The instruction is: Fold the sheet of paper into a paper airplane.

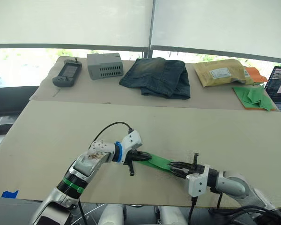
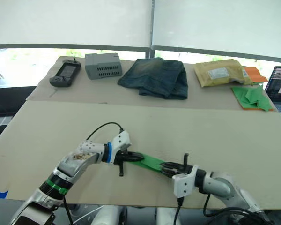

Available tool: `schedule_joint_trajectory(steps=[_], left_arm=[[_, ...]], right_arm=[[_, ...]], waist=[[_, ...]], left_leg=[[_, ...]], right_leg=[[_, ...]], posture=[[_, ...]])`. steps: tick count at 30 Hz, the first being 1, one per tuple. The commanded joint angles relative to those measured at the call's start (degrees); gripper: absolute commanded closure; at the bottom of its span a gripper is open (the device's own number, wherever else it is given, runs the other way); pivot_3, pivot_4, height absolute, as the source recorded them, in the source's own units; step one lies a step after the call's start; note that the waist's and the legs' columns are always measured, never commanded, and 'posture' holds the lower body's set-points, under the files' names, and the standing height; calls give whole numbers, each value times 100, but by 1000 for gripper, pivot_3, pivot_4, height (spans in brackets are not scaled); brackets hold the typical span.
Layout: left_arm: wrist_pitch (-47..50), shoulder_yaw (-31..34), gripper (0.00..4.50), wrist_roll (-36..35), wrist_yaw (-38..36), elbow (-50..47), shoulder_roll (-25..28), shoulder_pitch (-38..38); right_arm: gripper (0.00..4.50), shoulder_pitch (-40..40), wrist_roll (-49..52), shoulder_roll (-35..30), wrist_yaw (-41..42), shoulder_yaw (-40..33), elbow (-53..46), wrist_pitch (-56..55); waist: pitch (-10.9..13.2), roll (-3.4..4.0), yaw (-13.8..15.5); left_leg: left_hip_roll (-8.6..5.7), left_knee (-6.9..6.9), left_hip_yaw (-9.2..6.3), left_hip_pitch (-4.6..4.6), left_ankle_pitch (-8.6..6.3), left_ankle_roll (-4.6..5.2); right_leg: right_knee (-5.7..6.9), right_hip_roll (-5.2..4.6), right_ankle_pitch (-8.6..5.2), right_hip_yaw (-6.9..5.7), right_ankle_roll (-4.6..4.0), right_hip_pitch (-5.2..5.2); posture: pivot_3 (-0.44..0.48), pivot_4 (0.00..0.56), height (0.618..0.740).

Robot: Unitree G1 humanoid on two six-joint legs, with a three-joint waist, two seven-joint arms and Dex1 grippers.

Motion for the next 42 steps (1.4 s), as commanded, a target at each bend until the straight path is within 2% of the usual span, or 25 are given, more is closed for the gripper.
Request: schedule_joint_trajectory(steps=[1,4,6,7,9,11,17,23,30,38,42], left_arm=[[48,-93,4500,164,34,113,2,2],[34,-90,4500,171,34,127,-4,0],[26,-88,4500,179,28,137,-13,-6],[21,-88,4500,183,24,141,-17,-7],[11,-89,4500,191,13,149,-23,-13],[4,-91,4500,201,4,157,-31,-24],[7,-63,4500,201,-8,131,-22,-24],[55,-44,4500,198,15,104,-19,-22],[105,-54,4500,194,-25,131,3,-56],[65,-5,4500,192,-63,204,58,-62],[74,11,4500,175,-76,181,87,-44]], right_arm=[[2621,254,320,-370,399,-217,-71,312],[2621,509,2906,-242,692,-695,-1103,2497],[2621,386,4074,-149,618,-954,-1660,3689],[3170,289,4465,-83,534,-1027,-1866,4185],[3809,83,4952,15,413,-985,-2168,5090],[4480,-103,5089,116,256,-917,-2316,5720],[4480,-633,4483,1037,-400,-50,-2215,6729],[4480,-545,4435,1788,-758,-121,-2015,7137],[4480,-65,4215,1562,-561,-376,-1949,7211],[4480,1027,4221,1316,-361,-1124,-2132,6878],[4480,988,4365,1357,-319,-1429,-2336,6834]], waist=[[-1,2,4],[2,4,26],[1,12,8],[1,17,-17],[0,19,-38],[1,20,-34],[1,29,-25],[-3,37,-26],[-7,44,-29],[-13,47,-22],[-17,45,-47]], left_leg=[[0,2,-1,1,0,0],[2,1,-8,-1,0,0],[8,2,-28,-8,0,0],[9,3,-30,-11,0,0],[12,3,-30,-11,0,0],[14,3,-41,-7,0,0],[9,-2,-53,-42,0,0],[2,15,-47,-102,1,1],[3,14,-46,-96,1,1],[3,12,-44,-97,1,1],[6,12,-41,-92,1,1]], right_leg=[[1,0,-1,0,-1,2],[0,2,-2,-1,-2,2],[1,3,0,2,-1,-3],[2,3,1,6,-2,-3],[3,3,3,11,-2,-1],[3,7,1,0,-3,-2],[-1,9,10,-11,16,-35],[9,6,31,-4,38,-96],[9,8,31,-5,38,-93],[6,9,28,-5,39,-92],[5,9,26,-4,34,-89]], posture=[[0,150,728],[0,150,728],[0,150,728],[0,150,728],[0,150,728],[0,150,728],[0,150,728],[0,150,728],[0,150,728],[0,150,728],[0,150,728]])
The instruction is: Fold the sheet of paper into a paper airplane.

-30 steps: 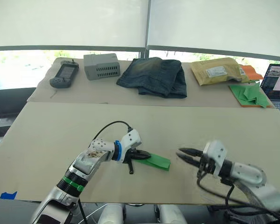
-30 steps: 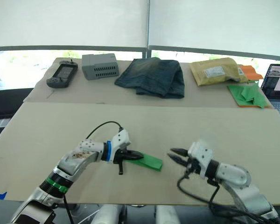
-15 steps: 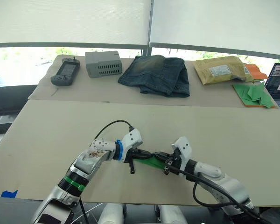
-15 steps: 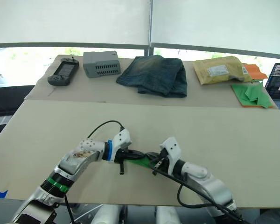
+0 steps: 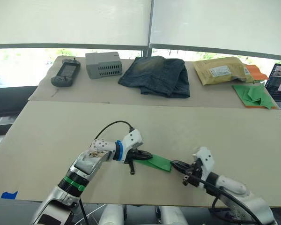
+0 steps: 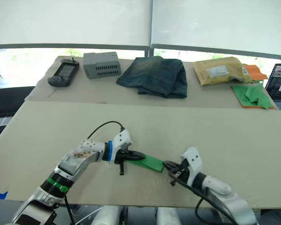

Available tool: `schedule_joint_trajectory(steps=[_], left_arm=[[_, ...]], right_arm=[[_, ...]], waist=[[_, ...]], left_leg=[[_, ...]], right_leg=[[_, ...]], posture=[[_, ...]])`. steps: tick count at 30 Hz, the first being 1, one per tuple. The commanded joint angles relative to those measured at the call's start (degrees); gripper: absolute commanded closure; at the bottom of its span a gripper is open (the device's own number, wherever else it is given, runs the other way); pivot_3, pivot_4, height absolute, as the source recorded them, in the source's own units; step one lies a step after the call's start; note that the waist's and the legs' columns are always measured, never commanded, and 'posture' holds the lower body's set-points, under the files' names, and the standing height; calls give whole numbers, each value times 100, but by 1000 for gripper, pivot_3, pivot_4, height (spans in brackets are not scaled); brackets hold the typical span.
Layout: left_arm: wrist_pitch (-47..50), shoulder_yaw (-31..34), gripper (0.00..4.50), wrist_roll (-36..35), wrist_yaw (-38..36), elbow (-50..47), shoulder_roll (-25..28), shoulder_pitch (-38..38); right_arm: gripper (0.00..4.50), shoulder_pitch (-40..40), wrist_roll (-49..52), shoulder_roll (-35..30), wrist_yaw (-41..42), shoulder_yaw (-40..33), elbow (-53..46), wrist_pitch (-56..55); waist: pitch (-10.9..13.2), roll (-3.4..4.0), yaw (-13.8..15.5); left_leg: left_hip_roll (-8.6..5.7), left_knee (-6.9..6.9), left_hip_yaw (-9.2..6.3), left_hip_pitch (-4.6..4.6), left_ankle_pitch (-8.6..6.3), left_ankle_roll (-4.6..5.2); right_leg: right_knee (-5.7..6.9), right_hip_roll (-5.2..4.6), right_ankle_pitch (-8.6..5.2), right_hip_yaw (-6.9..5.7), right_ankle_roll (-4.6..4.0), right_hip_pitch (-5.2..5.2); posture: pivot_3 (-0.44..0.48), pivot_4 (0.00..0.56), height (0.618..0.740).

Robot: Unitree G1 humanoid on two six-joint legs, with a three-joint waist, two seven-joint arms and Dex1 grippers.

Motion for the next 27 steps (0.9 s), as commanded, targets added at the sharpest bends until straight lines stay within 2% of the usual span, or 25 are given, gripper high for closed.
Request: schedule_joint_trajectory(steps=[1,8,11,17,27], left_arm=[[92,4,4500,112,8,79,120,67],[173,42,4500,61,46,44,66,41],[284,106,4500,33,157,35,-30,18],[331,154,4500,73,202,114,-76,-116],[422,510,4500,10,147,-336,728,447]], right_arm=[[4480,-129,60,-22,-33,-360,-51,67],[4480,-905,37,383,33,-169,-125,-114],[4480,-932,-268,422,-35,309,99,170],[4480,-853,-413,442,44,645,332,453],[4480,-999,-658,296,293,861,632,456]], waist=[[0,2,-5],[0,5,-58],[-1,5,-36],[0,6,-51],[-2,9,-111]], left_leg=[[0,0,-1,-1,0,0],[0,-5,-1,-5,0,0],[0,-9,0,-9,0,0],[-6,0,0,-8,0,0],[17,-24,-2,10,-1,0]], right_leg=[[0,0,-7,0,-12,-1],[2,6,3,-1,5,-9],[2,8,0,-6,-1,-14],[0,-4,5,5,8,-6],[6,17,-5,-2,-10,-9]], posture=[[0,150,728],[0,150,728],[0,150,728],[0,150,728],[0,150,728]])
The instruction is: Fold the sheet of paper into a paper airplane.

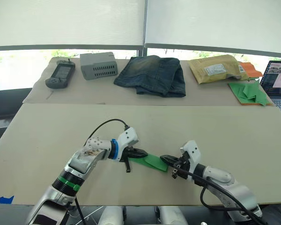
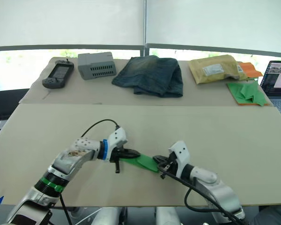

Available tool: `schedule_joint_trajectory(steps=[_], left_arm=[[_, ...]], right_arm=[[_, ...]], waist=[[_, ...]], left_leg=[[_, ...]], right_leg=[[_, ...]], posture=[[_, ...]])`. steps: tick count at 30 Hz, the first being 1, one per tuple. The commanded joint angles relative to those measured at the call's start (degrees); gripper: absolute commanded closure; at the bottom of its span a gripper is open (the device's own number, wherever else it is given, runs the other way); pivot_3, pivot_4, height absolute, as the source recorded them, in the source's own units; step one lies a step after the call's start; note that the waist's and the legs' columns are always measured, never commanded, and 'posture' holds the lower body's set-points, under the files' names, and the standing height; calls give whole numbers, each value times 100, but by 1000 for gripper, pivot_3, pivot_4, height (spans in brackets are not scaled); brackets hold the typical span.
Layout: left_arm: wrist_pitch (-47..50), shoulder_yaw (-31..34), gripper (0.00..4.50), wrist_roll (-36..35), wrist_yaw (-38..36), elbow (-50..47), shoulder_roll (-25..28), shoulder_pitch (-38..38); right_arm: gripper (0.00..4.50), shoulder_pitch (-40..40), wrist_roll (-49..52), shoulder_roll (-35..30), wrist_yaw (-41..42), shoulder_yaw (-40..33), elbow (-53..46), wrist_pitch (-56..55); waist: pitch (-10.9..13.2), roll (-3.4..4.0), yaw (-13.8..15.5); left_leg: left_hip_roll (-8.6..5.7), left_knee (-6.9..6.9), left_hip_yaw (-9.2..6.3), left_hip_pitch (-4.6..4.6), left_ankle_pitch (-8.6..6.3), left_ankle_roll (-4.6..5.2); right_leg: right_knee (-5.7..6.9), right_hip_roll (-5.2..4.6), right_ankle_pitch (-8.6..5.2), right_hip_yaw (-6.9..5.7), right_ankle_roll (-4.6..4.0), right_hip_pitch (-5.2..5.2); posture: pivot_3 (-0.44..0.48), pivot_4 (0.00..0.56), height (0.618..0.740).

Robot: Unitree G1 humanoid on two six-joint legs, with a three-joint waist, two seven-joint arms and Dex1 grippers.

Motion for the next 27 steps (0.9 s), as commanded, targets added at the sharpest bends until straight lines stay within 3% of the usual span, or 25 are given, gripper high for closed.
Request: schedule_joint_trajectory(steps=[1,10,15,20,27], left_arm=[[95,199,4500,85,96,7,327,329],[84,791,4500,-156,22,-392,883,960],[101,1363,4500,-728,-232,-471,973,934],[500,1817,4500,-1417,-943,-622,1518,668],[439,2079,4500,-1582,-1114,-830,1919,721]], right_arm=[[4480,73,-246,-114,107,207,266,75],[4480,-86,-480,-154,335,248,444,-223],[4480,-508,-63,-170,591,-350,75,-468],[4480,-1815,897,-532,777,-737,-636,685],[4480,-2405,1075,-1237,947,101,-1257,2011]], waist=[[0,0,0],[-12,-4,-13],[10,7,-23],[92,17,-88],[95,15,-3]], left_leg=[[0,0,-1,2,0,0],[16,-3,8,13,-1,-1],[19,-3,13,4,-1,-1],[17,13,24,-24,0,0],[15,-14,2,-41,-10,-2]], right_leg=[[1,0,-1,-1,-1,1],[2,0,-14,-4,-23,2],[5,2,-12,-4,-22,-10],[5,-2,16,-1,-11,-32],[0,0,12,-28,-63,-51]], posture=[[0,150,728],[0,150,728],[0,150,728],[0,150,728],[0,150,728]])
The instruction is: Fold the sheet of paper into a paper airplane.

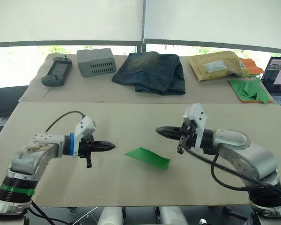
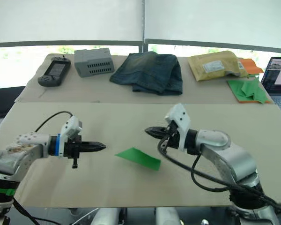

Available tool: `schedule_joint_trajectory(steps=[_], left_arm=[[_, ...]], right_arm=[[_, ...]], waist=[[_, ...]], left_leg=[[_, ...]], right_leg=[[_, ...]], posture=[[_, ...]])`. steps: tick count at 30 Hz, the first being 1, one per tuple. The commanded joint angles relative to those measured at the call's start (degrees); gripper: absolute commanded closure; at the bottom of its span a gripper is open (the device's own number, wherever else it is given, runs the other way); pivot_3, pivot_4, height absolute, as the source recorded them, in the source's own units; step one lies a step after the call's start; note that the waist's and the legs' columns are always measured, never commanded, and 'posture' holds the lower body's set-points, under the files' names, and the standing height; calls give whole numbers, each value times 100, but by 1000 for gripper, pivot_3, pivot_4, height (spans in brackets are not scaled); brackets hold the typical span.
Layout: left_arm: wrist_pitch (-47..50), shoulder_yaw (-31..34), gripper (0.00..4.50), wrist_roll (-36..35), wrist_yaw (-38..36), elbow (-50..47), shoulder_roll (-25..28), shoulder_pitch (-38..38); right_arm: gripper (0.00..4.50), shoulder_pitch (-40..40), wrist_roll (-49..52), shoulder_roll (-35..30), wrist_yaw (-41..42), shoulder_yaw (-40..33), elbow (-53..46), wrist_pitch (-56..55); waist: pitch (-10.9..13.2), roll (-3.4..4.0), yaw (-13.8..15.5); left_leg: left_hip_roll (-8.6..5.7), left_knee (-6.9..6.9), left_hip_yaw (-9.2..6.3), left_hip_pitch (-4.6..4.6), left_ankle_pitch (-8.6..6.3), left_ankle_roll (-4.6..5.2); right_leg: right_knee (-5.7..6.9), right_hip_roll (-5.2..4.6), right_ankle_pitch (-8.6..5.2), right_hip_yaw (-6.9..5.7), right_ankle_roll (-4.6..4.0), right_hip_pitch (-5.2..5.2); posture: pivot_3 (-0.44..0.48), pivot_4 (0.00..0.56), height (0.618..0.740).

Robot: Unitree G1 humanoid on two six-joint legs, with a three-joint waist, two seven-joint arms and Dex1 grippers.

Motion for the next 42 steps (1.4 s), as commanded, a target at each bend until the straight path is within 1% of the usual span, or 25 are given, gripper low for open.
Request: schedule_joint_trajectory(steps=[1,3,4,9,15,18,21,23,25,29,31,34,35,37,39,42], left_arm=[[9,207,4500,-96,7,-354,203,184],[227,237,4500,-96,124,-494,343,344],[243,291,4500,-139,126,-629,397,498],[359,527,4500,-364,358,-1044,359,859],[372,775,4500,-547,698,-1346,247,1101],[462,968,4500,-925,800,-1500,78,1022],[515,1164,4500,-1287,953,-1551,-104,778],[498,1188,4500,-1365,988,-1538,-132,640],[473,1164,4500,-1409,972,-1526,-119,562],[396,973,4500,-1257,887,-1494,-23,501],[339,862,4500,-1159,883,-1458,-25,452],[257,594,4500,-879,887,-1384,67,434],[110,495,4500,-697,895,-1314,82,446],[-61,393,4500,-512,882,-1245,88,459],[-117,363,4500,-472,871,-1266,83,482],[-155,346,4500,-433,859,-1301,80,525]], right_arm=[[4480,-89,111,-234,115,250,-339,431],[4480,-97,194,-200,73,291,-377,592],[4480,-68,79,-200,62,391,-336,549],[4480,-24,-387,-248,96,657,74,285],[4480,-351,-859,-208,166,657,831,-89],[4480,-521,-984,-243,313,541,1183,-260],[4480,-614,-922,-339,513,372,1290,-274],[4480,-654,-729,-444,735,183,1208,-215],[4480,-739,-492,-484,880,-55,1092,-65],[4480,-965,-37,-520,996,-264,792,397],[3861,-1111,65,-423,878,-181,691,642],[2866,-1197,-212,-467,830,409,445,700],[2556,-1250,-330,-370,702,581,459,712],[2556,-1341,-666,-333,579,1020,527,669],[2556,-1376,-1007,-260,426,1334,708,577],[2556,-1388,-1189,-100,324,1441,865,541]], waist=[[0,0,18],[0,0,5],[0,-1,-1],[2,-3,36],[3,-4,47],[3,-4,46],[3,-4,59],[3,-5,63],[3,-5,61],[3,-5,26],[3,-5,27],[3,-5,38],[3,-5,39],[3,-5,31],[3,-5,31],[3,-5,37]], left_leg=[[-5,0,-2,-18,-1,0],[-16,16,-1,-72,-1,0],[-17,19,1,-79,-1,0],[-20,31,-1,-74,-1,0],[-12,45,20,-60,9,-2],[-4,45,43,-53,12,-3],[4,44,53,-54,12,-3],[6,45,53,-58,12,-3],[2,44,55,-58,12,-3],[3,43,56,-58,12,-3],[4,43,57,-57,12,-3],[4,44,59,-54,12,-4],[5,44,60,-51,12,-4],[4,45,62,-51,13,-4],[3,45,67,-54,14,-6],[3,47,66,-57,14,-6]], right_leg=[[0,-5,3,1,-5,-19],[8,-14,13,6,0,-70],[10,-16,18,10,3,-77],[3,-19,21,11,10,-64],[1,-15,26,11,38,-53],[5,-5,27,11,37,-52],[7,3,32,11,26,-54],[8,9,45,9,4,-54],[8,7,48,11,0,-54],[5,7,49,15,-1,-54],[6,9,48,15,-1,-54],[10,12,48,13,-1,-53],[10,12,47,13,0,-51],[11,11,47,14,0,-52],[11,8,48,15,-1,-55],[10,7,50,15,-4,-57]], posture=[[0,150,728],[0,150,728],[0,150,728],[0,150,728],[0,150,728],[0,150,728],[0,150,728],[0,150,728],[0,150,728],[0,150,728],[0,150,728],[0,150,728],[0,150,728],[0,150,728],[0,150,728],[0,150,728]])
